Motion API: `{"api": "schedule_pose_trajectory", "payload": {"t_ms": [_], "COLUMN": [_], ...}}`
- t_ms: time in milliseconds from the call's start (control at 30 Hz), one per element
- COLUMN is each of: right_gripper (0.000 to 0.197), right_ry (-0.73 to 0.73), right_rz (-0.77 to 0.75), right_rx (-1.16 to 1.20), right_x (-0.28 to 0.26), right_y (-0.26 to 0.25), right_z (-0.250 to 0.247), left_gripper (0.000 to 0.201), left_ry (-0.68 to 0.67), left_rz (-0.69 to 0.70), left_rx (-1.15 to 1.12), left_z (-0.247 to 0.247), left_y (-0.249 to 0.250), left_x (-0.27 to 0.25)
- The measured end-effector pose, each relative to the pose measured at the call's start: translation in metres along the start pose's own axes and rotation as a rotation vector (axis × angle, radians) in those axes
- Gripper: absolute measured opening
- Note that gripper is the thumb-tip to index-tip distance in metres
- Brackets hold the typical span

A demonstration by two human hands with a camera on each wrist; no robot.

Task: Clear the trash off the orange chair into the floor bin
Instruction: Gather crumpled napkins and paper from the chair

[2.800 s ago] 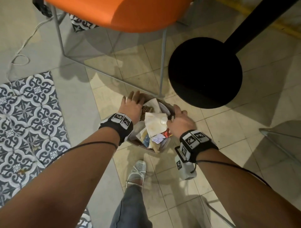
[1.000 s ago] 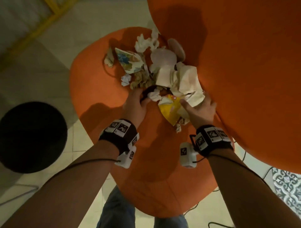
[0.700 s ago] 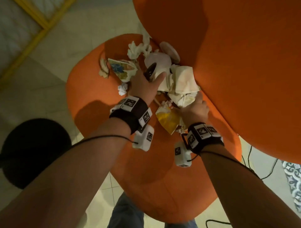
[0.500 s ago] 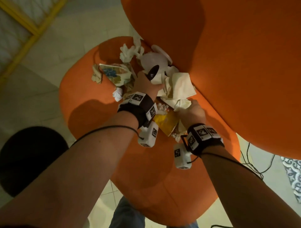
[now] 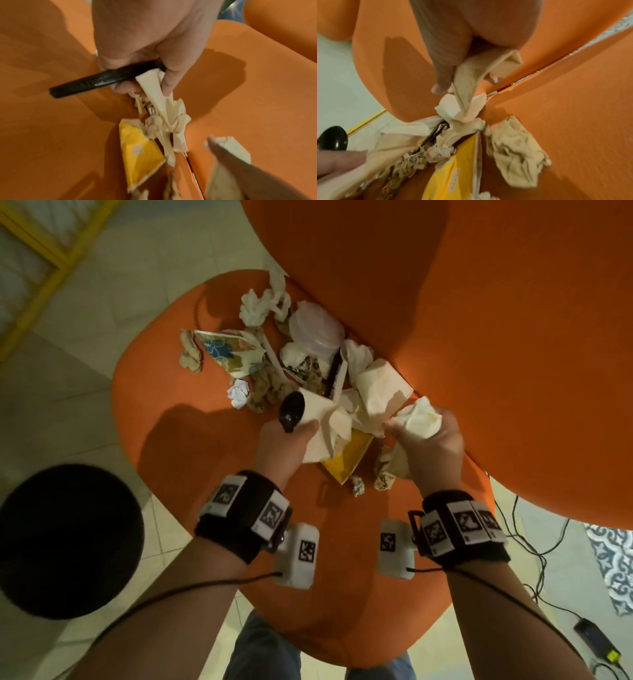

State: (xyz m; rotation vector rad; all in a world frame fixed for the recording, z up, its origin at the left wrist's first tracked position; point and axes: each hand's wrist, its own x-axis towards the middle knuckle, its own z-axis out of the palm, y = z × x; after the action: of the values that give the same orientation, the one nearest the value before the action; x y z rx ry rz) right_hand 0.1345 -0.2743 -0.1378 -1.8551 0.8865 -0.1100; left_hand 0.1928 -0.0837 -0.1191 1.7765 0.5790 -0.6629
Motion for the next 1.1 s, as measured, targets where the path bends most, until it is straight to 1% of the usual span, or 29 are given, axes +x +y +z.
{"api": "schedule_pose_trajectory", "payload": {"t_ms": [33, 67, 100, 167, 233, 300, 367, 433, 567, 667, 733, 800, 833, 900, 1000, 1067, 1100], "right_gripper": [0.038, 0.039, 0.042, 0.052, 0.060, 0.063, 0.065, 0.069, 0.082, 0.091, 0.092, 0.090, 0.088, 0.082, 0.075, 0.071, 0.070], "right_ry": [0.015, 0.025, 0.014, -0.088, -0.231, -0.340, -0.402, -0.420, -0.392, -0.459, -0.488, -0.481, -0.481, -0.477, -0.447, -0.409, -0.391], "right_rz": [0.000, -0.037, -0.104, -0.216, -0.248, -0.295, -0.349, -0.357, -0.344, -0.300, -0.252, -0.230, -0.240, -0.256, -0.247, -0.229, -0.213], "right_rx": [0.085, 0.093, 0.049, -0.154, -0.344, -0.474, -0.545, -0.587, -0.732, -0.793, -0.749, -0.668, -0.650, -0.621, -0.517, -0.428, -0.390], "right_x": [0.001, 0.004, 0.009, 0.023, 0.038, 0.050, 0.059, 0.064, 0.068, 0.064, 0.062, 0.062, 0.062, 0.060, 0.054, 0.051, 0.050], "right_y": [-0.006, -0.013, -0.019, -0.028, -0.034, -0.032, -0.027, -0.025, -0.028, -0.024, -0.020, -0.015, -0.013, -0.008, -0.003, -0.005, -0.006], "right_z": [-0.002, -0.003, -0.001, 0.007, 0.020, 0.030, 0.035, 0.036, 0.036, 0.036, 0.033, 0.028, 0.025, 0.020, 0.013, 0.011, 0.009], "left_gripper": [0.024, 0.021, 0.018, 0.020, 0.031, 0.038, 0.041, 0.044, 0.042, 0.047, 0.050, 0.037, 0.038, 0.045, 0.062, 0.069, 0.073], "left_ry": [-0.022, -0.028, -0.017, 0.035, 0.112, 0.141, 0.140, 0.162, 0.158, 0.176, 0.191, 0.220, 0.242, 0.291, 0.340, 0.348, 0.340], "left_rz": [-0.032, -0.059, -0.074, -0.089, -0.066, -0.036, -0.026, -0.029, -0.038, -0.025, 0.010, 0.044, 0.054, 0.085, 0.147, 0.183, 0.189], "left_rx": [-0.013, -0.024, -0.027, -0.055, -0.089, -0.074, -0.086, -0.110, -0.134, -0.180, -0.205, -0.208, -0.219, -0.254, -0.309, -0.275, -0.212], "left_z": [0.005, 0.011, 0.018, 0.033, 0.045, 0.053, 0.059, 0.063, 0.061, 0.054, 0.045, 0.033, 0.027, 0.016, 0.000, -0.007, -0.009], "left_y": [-0.007, -0.013, -0.019, -0.028, -0.032, -0.032, -0.030, -0.027, -0.024, -0.028, -0.033, -0.040, -0.044, -0.048, -0.045, -0.038, -0.037], "left_x": [-0.005, -0.008, -0.010, -0.012, -0.012, -0.009, -0.006, -0.003, -0.003, -0.010, -0.017, -0.022, -0.024, -0.028, -0.029, -0.024, -0.018]}}
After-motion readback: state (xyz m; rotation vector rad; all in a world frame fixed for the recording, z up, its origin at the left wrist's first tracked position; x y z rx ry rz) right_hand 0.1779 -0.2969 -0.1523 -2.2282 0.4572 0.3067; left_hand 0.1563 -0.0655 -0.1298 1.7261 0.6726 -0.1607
